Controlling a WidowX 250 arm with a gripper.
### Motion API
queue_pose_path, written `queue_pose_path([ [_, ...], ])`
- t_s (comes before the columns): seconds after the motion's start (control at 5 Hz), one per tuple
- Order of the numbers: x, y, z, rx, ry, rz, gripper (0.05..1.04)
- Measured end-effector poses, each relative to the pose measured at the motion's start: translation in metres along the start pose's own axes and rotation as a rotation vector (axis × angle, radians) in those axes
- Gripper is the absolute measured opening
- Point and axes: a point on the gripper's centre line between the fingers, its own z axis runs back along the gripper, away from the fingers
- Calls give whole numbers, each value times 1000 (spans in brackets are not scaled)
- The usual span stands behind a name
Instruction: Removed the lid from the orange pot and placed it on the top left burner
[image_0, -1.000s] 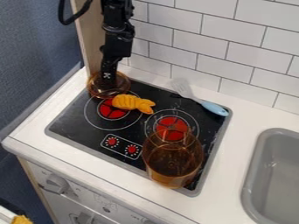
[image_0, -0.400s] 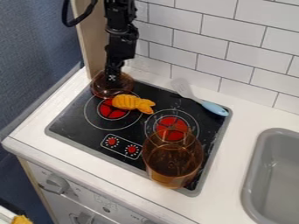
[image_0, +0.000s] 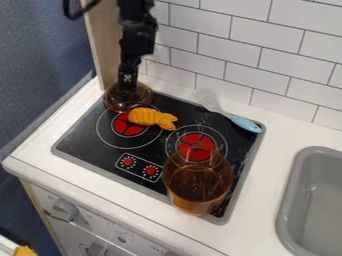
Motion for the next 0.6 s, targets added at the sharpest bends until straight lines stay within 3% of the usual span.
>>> queue_pose_path([
  [0.2,-2,4,35,98,-11,8,1000],
  [0.4,2,-6,52,147,-8,-15,1000],
  [0.6,4,-6,53,150,-11,-21,1000],
])
